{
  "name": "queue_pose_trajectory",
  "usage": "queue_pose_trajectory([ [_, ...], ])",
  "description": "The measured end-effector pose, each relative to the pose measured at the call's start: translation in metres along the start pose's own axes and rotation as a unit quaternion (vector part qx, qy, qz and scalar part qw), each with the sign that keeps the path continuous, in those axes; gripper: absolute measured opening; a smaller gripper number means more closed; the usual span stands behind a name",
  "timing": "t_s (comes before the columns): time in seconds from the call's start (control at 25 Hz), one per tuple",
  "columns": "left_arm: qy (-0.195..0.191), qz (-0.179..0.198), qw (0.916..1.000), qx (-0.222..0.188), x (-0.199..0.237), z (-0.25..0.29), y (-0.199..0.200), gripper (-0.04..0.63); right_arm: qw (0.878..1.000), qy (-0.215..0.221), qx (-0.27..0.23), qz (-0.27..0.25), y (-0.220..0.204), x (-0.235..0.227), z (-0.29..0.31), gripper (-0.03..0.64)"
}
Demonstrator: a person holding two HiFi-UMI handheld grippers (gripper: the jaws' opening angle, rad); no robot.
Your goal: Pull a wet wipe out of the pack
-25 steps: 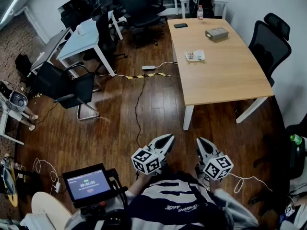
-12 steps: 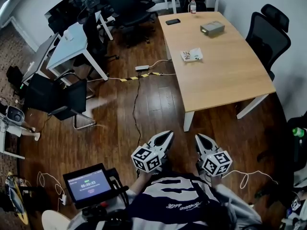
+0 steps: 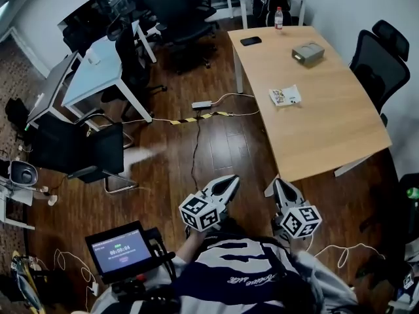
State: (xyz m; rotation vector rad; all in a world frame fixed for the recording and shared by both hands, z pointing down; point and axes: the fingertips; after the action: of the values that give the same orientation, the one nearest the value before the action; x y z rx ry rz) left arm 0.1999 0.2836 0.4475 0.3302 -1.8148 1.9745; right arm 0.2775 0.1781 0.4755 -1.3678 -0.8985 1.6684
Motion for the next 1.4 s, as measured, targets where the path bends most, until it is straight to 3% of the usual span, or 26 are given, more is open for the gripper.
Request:
queue_pose_trajectory([
  [0.24,0.021,-0.046,0.9987,0.009,0.067,0.0,0.005,0.003,0.999,-0.031,0.029,-0.001,-0.006,-0.003,0.041,-0.005],
  [0.56,0.01,-0.091,0.9953,0.033,0.111,0.049,0.0,0.003,0.996,-0.074,0.051,0.003,0.011,-0.053,0.083,0.018],
  [0.84,0.024,-0.086,0.9957,0.023,0.18,0.118,0.049,0.003,0.995,-0.094,0.042,-0.001,0.056,-0.125,0.166,0.018],
  [1.04,0.022,-0.071,0.9971,0.017,0.203,0.179,0.09,0.003,0.995,-0.087,0.037,-0.002,0.091,-0.166,0.21,0.026],
  [1.4,-0.009,-0.055,0.9923,0.111,0.218,0.254,0.083,0.003,0.991,-0.114,0.038,0.051,0.089,-0.222,0.243,0.026],
])
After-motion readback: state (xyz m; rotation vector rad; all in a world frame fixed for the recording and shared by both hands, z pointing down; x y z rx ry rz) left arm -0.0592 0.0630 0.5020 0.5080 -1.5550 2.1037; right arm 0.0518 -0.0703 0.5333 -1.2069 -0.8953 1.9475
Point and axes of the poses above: the fingertips, and each gripper's own axes: z forward along the fingers, x to its left, y out of its top, and after that the axes turned 3 degrees about -z, right-handed
